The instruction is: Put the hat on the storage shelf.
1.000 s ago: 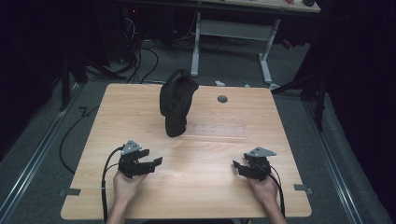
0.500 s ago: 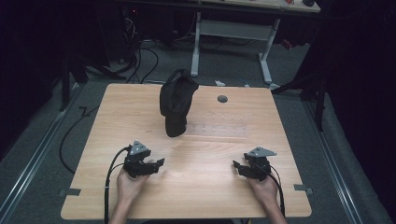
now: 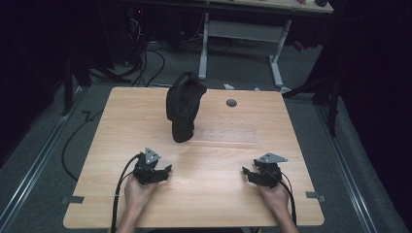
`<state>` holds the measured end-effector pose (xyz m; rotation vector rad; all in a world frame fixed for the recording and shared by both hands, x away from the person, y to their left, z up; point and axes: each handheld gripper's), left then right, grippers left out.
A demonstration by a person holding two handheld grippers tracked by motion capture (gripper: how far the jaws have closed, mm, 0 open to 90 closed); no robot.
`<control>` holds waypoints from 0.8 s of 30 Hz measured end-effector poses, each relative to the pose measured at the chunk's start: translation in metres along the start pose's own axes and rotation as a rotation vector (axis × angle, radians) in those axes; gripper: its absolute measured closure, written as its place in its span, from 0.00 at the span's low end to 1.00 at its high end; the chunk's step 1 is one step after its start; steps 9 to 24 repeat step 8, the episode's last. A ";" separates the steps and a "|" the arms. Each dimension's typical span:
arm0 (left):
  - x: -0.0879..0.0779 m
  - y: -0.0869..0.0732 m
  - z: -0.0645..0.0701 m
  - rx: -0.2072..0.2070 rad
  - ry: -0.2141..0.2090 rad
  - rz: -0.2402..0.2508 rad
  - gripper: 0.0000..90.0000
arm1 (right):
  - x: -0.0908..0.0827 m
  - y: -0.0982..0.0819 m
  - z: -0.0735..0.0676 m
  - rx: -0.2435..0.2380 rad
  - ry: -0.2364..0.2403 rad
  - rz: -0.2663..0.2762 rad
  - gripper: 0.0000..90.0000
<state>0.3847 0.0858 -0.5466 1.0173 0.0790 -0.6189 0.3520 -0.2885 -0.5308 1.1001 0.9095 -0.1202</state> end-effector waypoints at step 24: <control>0.000 0.000 0.000 -0.003 0.000 -0.001 0.30 | 0.000 0.000 0.000 0.002 0.000 -0.001 0.44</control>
Point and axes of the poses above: each handheld gripper's, and its own axes: x roughly forward along the jaws, y roughly out of its top, z roughly to its right, and after that the axes turned 10 degrees about -x, right-handed
